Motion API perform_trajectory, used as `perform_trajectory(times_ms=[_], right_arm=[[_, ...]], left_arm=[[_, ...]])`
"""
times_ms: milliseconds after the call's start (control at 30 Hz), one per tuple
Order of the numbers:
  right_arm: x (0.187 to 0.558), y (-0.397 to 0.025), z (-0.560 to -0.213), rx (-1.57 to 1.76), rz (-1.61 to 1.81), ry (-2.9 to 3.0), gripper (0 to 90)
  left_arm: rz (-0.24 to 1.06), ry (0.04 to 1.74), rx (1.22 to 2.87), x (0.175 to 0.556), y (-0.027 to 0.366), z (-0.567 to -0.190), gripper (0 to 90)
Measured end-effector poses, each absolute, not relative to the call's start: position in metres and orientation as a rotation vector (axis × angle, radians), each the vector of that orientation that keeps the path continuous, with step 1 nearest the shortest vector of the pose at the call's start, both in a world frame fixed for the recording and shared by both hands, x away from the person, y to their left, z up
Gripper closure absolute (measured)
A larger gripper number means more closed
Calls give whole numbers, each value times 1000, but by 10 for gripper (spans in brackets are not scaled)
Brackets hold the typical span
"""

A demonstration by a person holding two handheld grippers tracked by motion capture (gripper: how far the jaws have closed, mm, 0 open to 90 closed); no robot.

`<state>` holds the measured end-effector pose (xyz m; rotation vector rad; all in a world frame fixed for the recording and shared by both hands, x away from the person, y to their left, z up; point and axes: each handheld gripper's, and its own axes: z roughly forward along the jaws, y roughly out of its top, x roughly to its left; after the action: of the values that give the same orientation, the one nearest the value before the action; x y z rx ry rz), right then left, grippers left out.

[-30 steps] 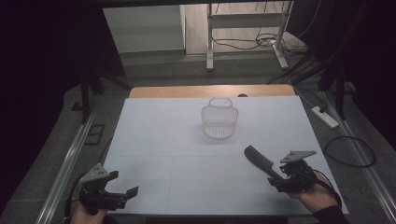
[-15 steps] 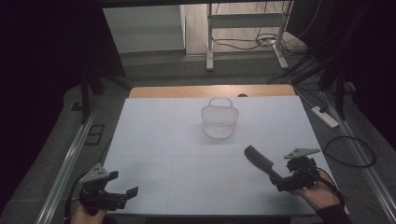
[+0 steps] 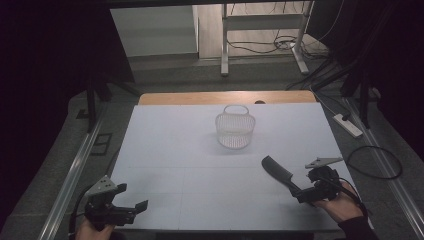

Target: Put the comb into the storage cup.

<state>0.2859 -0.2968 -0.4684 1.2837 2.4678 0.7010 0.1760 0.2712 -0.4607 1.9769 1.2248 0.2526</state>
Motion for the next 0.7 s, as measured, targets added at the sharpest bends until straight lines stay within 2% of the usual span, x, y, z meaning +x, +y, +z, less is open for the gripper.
perform_trajectory(times_ms=[700], right_arm=[[297, -297, -508, 1249, 468, 2615, 0]], left_arm=[[255, 1219, 1983, 176, 271, -461, 18]])
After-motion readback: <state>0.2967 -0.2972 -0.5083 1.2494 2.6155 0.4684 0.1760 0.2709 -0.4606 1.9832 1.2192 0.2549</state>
